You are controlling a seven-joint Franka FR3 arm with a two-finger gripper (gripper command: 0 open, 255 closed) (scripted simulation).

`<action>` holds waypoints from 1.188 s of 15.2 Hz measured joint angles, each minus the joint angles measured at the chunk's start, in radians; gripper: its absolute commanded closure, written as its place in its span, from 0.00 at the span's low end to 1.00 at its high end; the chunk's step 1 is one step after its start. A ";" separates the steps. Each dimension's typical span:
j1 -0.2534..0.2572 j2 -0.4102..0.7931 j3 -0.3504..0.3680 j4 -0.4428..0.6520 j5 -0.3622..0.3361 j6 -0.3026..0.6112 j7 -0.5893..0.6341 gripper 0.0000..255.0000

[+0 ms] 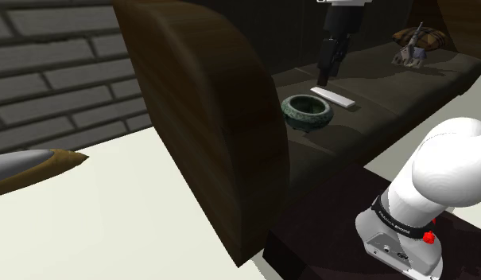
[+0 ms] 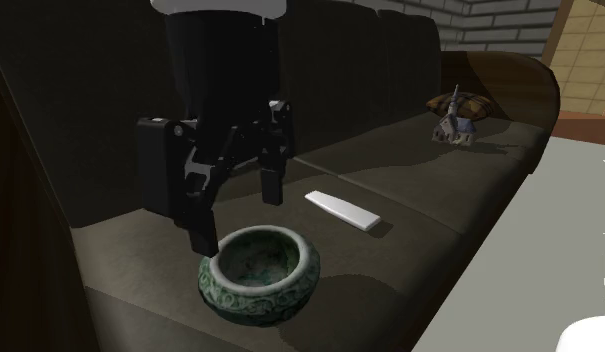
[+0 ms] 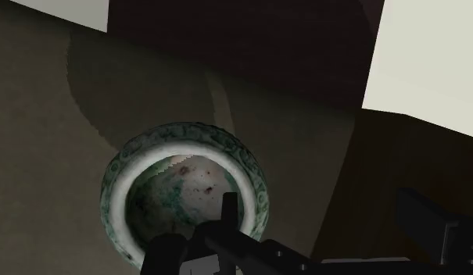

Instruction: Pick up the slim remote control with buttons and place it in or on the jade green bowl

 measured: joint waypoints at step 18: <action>-0.152 0.309 -0.236 0.002 -0.157 0.324 -0.175 0.00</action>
